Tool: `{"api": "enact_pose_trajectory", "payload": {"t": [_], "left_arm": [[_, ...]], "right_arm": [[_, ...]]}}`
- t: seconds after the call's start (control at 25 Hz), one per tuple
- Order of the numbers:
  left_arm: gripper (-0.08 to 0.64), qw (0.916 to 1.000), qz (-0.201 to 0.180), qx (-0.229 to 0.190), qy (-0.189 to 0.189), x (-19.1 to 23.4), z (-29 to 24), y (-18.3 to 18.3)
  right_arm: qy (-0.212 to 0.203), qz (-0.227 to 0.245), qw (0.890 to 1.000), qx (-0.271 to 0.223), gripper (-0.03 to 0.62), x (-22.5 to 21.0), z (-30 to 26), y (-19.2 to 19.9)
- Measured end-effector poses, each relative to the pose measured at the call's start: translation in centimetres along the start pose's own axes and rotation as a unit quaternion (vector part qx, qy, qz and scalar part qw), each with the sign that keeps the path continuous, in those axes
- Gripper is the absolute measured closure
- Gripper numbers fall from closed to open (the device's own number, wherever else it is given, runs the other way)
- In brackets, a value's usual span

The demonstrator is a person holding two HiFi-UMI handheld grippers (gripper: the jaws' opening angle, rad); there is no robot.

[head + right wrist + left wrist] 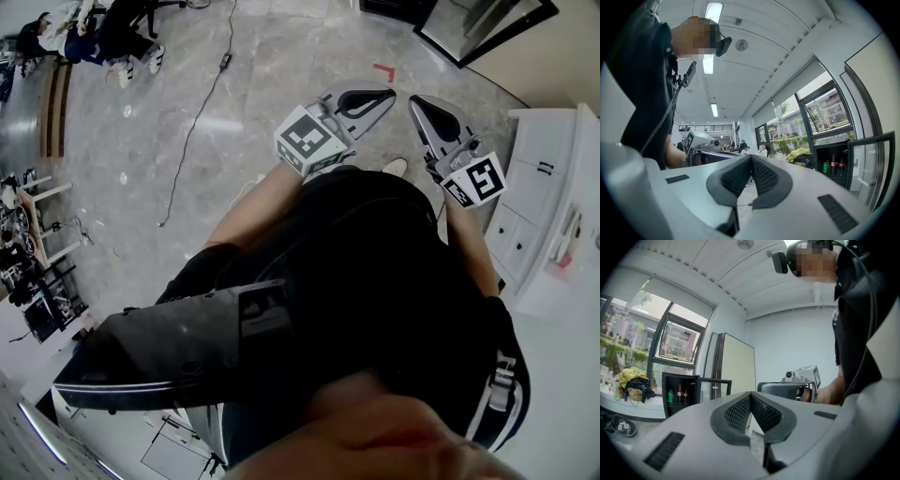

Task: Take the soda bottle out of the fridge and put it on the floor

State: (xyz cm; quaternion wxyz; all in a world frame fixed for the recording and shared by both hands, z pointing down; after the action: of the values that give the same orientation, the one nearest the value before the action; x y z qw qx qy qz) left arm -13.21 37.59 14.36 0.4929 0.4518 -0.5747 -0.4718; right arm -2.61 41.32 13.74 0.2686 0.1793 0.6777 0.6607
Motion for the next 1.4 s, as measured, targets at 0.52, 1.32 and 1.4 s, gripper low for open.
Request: {"api": "enact_pose_trajectory", "payload": {"t": [0.52, 1.32, 1.4], "left_arm": [[0.559, 0.9987, -0.003, 0.003, -0.051, -1.8, -7.5, 0.4], [0.559, 0.9993, 0.006, -0.008, -0.036, 7.5, -8.8, -1.0], [0.56, 0.9995, 0.004, -0.012, -0.03, 9.7, -8.7, -1.3]], "right_arm": [[-0.018, 0.01, 1.0, -0.015, 0.578, -6.3, 5.6, 0.2], [-0.008, 0.013, 1.0, 0.0, 0.578, -11.6, -2.4, -0.5], [-0.004, 0.018, 1.0, 0.005, 0.578, -12.5, -4.3, -0.5]]}}
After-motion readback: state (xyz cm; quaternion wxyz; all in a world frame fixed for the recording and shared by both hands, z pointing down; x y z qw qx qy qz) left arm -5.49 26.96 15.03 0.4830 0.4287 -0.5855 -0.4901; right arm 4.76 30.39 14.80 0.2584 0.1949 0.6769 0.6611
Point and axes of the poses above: the fingertips, and each gripper's own axes: z backward along the fingers, x to its left, y out of its underside, the point moved 5 cm from there along z, backward along the fingers, and after that the axes turned 7 degrees about y, right-handed, at the moved point
